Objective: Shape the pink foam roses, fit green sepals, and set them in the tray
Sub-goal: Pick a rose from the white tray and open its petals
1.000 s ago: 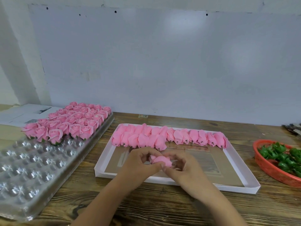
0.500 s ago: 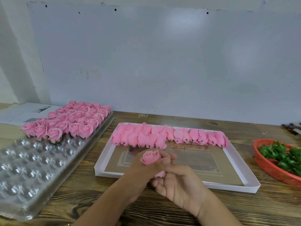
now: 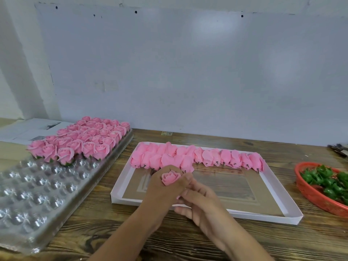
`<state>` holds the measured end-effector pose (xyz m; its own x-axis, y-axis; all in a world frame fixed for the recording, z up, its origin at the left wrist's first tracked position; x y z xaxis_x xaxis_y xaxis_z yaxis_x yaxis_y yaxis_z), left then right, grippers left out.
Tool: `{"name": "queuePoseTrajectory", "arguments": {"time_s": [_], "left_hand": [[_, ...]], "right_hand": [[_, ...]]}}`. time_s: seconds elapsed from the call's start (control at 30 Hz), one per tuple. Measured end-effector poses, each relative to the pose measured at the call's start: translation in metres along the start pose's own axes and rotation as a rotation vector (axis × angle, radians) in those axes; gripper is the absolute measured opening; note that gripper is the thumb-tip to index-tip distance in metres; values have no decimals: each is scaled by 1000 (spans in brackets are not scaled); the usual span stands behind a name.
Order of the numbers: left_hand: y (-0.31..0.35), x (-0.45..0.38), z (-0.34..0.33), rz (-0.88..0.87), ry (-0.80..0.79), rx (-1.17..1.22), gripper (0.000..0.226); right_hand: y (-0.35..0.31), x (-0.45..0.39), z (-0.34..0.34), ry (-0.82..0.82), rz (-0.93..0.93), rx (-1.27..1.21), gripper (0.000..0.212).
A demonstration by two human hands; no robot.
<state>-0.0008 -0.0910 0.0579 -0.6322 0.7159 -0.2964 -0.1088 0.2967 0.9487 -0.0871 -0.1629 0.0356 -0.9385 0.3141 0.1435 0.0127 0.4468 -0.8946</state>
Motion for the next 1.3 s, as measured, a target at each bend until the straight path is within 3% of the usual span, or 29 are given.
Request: {"name": "queuePoseTrajectory", "arguments": {"time_s": [0.13,0.27,0.4,0.5,0.63,0.8,1.03,1.3], "left_hand": [[-4,-1,-1,3,-8,22,44],[-3,0,-2,-21,-121,140,29],[-8,-2,-1,7,-109,207,28],[-9,-3,0,21,-66,241,22],[-10,-7,8,56,69,229,15],[-12,-5,6,19,136,70,13],[-4,-2,3,-214,121,-335,34],[-11,-4,11,-185,222,-498,38]], "right_hand": [[3,-1,-3,-24,-42,-141,24],[5,2,-9,-98,-223,-339,22],[7,6,-11,-165,-355,-390,20],[8,5,-9,-97,-320,-271,24],[6,0,-4,111,-86,37,23],[8,0,-6,156,-45,30,11],[9,1,-1,15,-257,-170,25],[8,-1,4,167,-160,89,18]]}}
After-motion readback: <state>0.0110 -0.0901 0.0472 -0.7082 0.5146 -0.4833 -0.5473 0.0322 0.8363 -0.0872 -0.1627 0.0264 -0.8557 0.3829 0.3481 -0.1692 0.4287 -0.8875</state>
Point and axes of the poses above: each hand's wrist, its own x-axis away from the middle knuckle, its own z-axis out of the back of the hand, y = z × x, the point moved 4 cm from there along -x, towards the middle knuckle, and after that the axes turned 7 degrees about -z, right-handed, at the moved point
